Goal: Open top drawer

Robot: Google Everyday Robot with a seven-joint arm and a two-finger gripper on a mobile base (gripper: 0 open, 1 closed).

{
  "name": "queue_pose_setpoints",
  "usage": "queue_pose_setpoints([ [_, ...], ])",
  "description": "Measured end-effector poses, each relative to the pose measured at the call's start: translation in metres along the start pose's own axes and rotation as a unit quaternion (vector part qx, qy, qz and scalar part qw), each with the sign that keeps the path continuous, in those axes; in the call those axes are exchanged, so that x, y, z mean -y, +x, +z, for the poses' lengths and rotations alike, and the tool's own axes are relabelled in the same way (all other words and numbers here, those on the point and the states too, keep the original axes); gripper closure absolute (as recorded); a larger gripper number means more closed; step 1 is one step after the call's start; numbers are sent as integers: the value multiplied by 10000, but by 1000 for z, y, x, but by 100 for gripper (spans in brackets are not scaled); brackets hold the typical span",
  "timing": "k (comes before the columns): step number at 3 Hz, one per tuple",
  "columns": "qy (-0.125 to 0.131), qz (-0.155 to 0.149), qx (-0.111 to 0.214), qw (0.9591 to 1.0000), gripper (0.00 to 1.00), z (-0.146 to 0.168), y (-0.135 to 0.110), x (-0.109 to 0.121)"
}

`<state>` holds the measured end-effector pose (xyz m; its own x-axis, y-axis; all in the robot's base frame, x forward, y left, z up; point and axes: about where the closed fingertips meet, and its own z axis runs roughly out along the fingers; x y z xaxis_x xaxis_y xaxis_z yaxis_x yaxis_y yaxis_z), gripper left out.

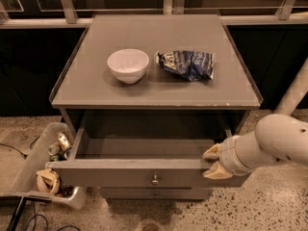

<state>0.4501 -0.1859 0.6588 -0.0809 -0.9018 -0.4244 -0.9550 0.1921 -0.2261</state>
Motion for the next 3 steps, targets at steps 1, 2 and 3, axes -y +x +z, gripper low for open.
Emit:
queue_pose_setpoints([
  [1,0,0,0,10000,81,0,0,0],
  [2,0,0,0,10000,58,0,0,0],
  [3,0,0,0,10000,61,0,0,0],
])
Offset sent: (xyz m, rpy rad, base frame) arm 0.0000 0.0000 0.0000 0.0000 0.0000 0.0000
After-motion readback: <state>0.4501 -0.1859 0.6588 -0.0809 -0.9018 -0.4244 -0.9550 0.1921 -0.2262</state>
